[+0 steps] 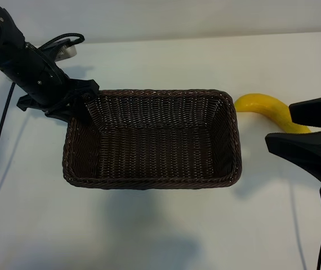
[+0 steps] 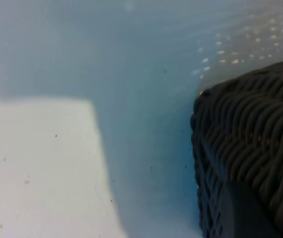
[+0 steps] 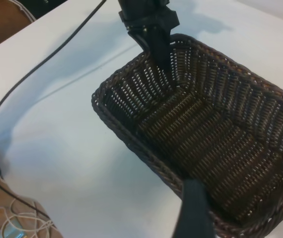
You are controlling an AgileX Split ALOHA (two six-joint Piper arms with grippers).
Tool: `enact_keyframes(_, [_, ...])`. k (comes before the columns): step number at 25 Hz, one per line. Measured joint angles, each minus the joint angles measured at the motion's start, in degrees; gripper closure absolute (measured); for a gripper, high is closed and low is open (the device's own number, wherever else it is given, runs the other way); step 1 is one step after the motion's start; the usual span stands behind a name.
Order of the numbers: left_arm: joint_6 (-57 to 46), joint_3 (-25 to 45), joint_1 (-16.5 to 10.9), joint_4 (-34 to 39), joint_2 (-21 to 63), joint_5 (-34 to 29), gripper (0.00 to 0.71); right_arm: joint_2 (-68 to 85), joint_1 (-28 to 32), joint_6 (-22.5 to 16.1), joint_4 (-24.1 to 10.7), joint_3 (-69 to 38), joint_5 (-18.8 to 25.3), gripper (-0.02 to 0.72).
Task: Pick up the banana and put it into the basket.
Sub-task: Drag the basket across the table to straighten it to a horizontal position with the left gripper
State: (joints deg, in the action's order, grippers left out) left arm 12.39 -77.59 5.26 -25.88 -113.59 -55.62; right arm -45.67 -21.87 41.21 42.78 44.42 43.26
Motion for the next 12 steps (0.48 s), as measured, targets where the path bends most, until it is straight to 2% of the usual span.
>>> enact_keyframes(3, [-0.4,0.0,0.0,0.1,0.0,-0.2,0.512,0.0,0.0,0.1,0.0,0.0,0.0,0.178])
enact_keyframes(5, [-0.6,0.0,0.0,0.0,0.0,-0.7,0.462,0.0,0.0,0.0,0.0,0.0,0.0,0.178])
enact_keyframes(10, [-0.8,0.0,0.0,-0.8,0.2,-3.0,0.197,0.0,0.0,0.0,0.0,0.0,0.0,0.178])
enact_keyframes(12, [-0.8,-0.1,0.0,-0.8,0.4,-4.1,0.129,0.0,0.0,0.0,0.0,0.0,0.0,0.178])
